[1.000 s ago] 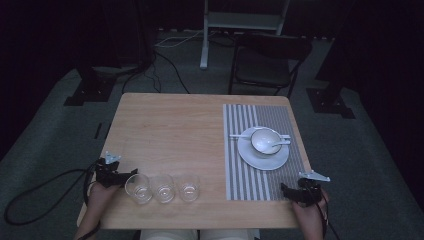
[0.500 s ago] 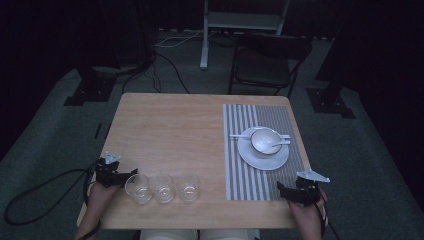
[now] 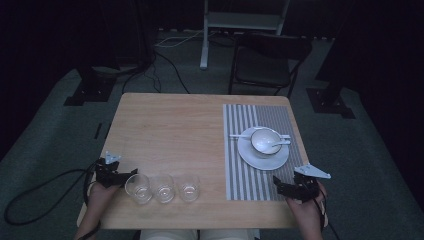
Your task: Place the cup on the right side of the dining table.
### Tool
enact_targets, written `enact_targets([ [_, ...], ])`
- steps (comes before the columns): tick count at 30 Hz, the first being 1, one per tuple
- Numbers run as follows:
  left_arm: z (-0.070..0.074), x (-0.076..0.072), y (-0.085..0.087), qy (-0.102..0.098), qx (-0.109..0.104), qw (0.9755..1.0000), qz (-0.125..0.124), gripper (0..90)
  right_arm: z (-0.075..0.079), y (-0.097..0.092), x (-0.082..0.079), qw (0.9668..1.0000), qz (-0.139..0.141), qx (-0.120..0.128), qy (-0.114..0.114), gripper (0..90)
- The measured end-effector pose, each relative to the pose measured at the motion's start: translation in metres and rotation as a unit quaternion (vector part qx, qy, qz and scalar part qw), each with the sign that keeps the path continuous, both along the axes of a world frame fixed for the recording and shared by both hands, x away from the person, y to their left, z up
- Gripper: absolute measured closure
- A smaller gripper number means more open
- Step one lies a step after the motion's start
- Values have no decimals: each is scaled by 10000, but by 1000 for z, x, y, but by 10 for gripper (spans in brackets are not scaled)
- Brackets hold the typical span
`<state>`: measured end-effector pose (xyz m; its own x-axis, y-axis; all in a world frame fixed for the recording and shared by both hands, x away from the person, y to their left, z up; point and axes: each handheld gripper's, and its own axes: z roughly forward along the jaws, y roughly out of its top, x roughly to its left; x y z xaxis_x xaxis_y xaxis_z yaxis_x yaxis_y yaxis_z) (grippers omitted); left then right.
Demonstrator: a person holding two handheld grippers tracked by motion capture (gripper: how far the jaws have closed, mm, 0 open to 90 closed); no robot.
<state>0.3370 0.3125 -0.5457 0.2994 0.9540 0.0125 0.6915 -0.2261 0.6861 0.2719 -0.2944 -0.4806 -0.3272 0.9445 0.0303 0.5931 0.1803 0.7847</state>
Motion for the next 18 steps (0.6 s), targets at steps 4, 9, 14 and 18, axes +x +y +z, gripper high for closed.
enact_targets([
  [4, 0, 0, 0, 0, 0, 10000, 0, 31, 10, 7, 2, 9998, 115, -60, -117, 137],
  [9, 0, 0, 0, 0, 0, 10000, 0, 31, 20, 17, 4, 9995, 241, -40, -224, 137],
  [14, 0, 0, 0, 0, -1, 10000, -3, 31, 25, 25, 4, 9988, 377, -29, -316, 137],
  [18, 0, 0, 0, 0, -1, 10000, -3, 31, 33, 39, 5, 9976, 578, -56, -388, 137],
])
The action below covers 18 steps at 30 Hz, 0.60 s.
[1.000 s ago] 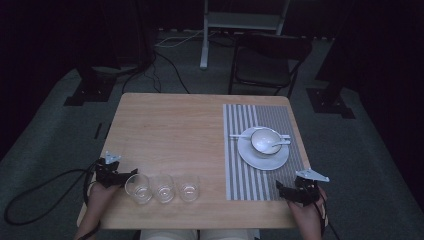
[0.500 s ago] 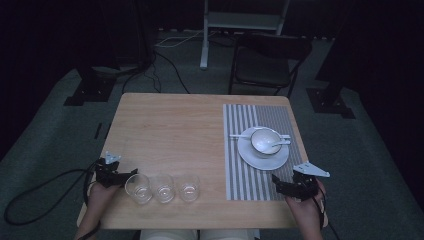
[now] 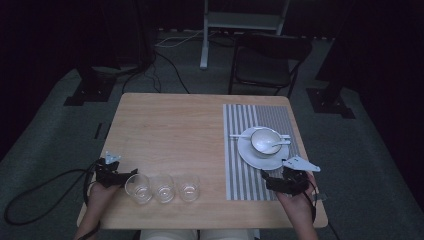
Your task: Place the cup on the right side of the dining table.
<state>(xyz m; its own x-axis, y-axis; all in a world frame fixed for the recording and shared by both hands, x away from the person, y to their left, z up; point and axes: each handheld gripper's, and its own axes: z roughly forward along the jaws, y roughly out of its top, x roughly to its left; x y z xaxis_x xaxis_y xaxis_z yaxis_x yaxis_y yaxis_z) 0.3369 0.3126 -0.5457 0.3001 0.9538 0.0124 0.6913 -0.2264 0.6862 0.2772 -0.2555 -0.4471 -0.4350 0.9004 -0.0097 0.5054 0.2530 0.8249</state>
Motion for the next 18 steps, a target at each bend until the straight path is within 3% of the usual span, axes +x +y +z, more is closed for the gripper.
enact_targets([
  [7, 0, 0, 0, -2, -3, 10000, 3, 31, 10, 17, 3, 9996, 263, 27, -123, 137],
  [18, 0, 0, 0, 0, -3, 10000, -2, 31, 21, 57, 5, 9958, 875, 85, -250, 137],
])
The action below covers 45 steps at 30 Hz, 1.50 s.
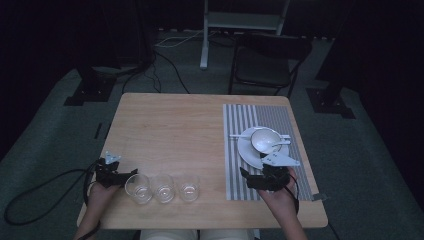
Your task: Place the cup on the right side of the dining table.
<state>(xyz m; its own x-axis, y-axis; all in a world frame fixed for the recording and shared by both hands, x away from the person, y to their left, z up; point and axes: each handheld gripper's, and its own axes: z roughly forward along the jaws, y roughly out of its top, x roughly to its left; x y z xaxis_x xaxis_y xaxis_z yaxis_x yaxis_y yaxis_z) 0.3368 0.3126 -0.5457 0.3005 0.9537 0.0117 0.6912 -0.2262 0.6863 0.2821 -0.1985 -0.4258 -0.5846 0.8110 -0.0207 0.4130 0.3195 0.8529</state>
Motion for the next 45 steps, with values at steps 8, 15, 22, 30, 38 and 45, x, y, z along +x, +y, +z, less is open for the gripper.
enact_targets([
  [8, 0, 0, 0, -1, -2, 10000, -1, 31, 4, 25, 1, 9992, 391, 64, 7, 137],
  [15, 0, 0, 0, 2, 4, 10000, -6, 31, 3, 50, 2, 9970, 771, 58, 30, 137],
  [22, 0, 0, 0, 3, 3, 10000, -9, 31, -3, 75, 3, 9927, 1182, 103, 197, 136],
  [30, 0, 0, 0, -2, -3, 10000, -12, 31, -17, 101, 2, 9856, 1614, 166, 474, 137],
  [38, 0, 0, 0, 0, -2, 10000, -20, 31, -30, 120, 1, 9795, 1900, 109, 658, 135],
  [45, 0, 0, 0, -1, -3, 10000, -22, 31, -45, 133, 5, 9764, 1982, -55, 856, 129],
])
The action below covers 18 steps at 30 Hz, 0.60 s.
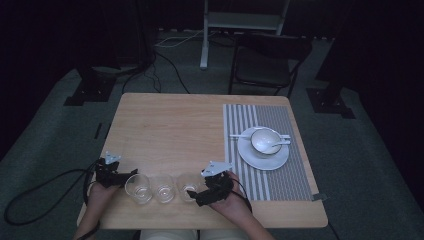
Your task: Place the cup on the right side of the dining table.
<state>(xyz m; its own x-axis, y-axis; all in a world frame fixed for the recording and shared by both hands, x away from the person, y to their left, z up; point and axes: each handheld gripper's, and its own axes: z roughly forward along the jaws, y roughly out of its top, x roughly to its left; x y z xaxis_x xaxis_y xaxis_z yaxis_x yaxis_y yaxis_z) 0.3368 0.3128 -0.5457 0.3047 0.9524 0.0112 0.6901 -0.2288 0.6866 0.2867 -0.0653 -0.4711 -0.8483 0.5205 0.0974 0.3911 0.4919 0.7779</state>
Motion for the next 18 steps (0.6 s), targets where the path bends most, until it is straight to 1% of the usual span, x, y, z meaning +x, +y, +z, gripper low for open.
enact_targets([
  [2, 0, 0, 0, -1, -1, 10000, -1, 31, -4, 4, 1, 9999, 67, -64, 45, 128],
  [5, 0, 0, 0, -2, -2, 10000, -4, 31, -5, 5, 1, 9999, 77, -69, 41, 129],
  [6, 0, 0, 0, -2, -2, 10000, -9, 31, -8, 12, 0, 9999, 116, -120, 32, 128],
  [7, 0, 0, 0, 0, -1, 10000, -10, 31, -9, 14, 1, 9998, 168, -130, 56, 128],
  [12, 0, 0, 0, 0, 2, 10000, -17, 31, -13, 23, 1, 9995, 170, -247, -28, 119],
  [14, 0, 0, 0, -2, -2, 10000, -15, 31, -16, 26, 3, 9994, 182, -280, 11, 119],
  [18, 0, 0, 0, -2, -2, 10000, -22, 31, -20, 30, 5, 9992, 190, -362, -10, 119],
])
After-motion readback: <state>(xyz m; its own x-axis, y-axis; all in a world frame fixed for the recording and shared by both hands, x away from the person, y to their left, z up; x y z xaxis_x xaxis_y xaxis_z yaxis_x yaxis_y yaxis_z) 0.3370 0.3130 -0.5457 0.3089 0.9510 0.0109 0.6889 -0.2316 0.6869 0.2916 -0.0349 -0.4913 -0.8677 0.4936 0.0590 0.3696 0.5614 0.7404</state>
